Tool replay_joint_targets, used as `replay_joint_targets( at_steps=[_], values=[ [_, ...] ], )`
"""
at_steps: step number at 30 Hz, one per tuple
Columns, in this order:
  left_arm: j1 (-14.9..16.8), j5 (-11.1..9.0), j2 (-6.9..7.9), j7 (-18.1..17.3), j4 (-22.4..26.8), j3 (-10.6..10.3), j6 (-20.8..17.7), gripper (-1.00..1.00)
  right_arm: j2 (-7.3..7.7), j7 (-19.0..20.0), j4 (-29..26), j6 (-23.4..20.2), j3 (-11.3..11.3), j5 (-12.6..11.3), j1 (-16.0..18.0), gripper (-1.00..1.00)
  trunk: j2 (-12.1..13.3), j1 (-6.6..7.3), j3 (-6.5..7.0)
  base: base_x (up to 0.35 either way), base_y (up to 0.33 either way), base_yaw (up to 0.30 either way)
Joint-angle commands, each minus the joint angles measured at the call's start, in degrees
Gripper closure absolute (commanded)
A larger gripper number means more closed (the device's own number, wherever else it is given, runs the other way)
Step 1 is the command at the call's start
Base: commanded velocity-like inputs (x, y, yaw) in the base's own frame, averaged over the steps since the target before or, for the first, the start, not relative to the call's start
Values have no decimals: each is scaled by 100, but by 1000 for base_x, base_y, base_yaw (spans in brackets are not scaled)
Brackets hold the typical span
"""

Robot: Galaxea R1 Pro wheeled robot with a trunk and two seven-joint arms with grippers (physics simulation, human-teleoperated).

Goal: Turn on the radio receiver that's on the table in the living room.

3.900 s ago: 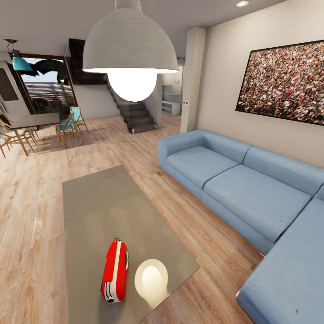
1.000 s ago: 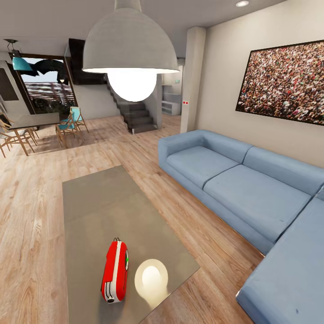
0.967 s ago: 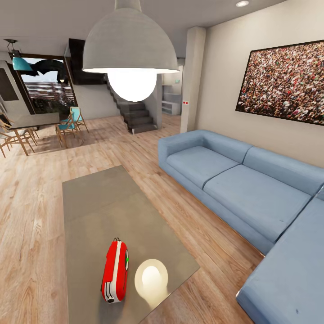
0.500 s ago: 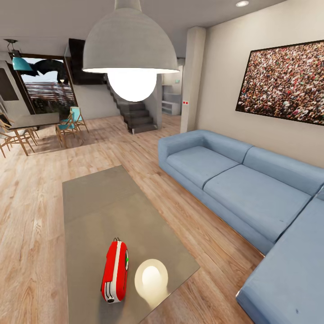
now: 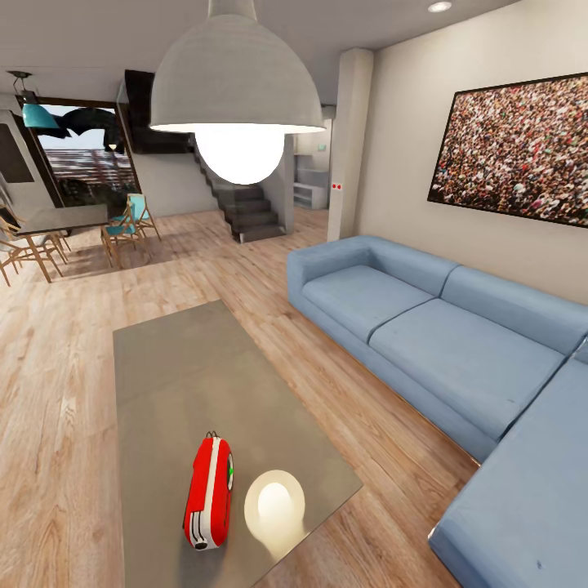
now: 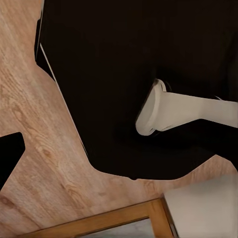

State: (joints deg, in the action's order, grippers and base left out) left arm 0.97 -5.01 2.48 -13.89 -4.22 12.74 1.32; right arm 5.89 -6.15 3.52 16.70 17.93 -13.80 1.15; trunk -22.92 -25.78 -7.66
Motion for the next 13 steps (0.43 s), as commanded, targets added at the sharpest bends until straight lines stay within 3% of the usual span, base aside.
replay_joint_targets(
  at_steps=[1,13],
  values=[
    [0,0,1,0,0,0,0,-100,0,0,0,0,0,0,0,-100,0,0,0,0,0,0],
    [0,0,1,0,0,0,0,-100,0,0,1,0,0,0,2,-100,0,0,0,0,0,0]
  ],
)
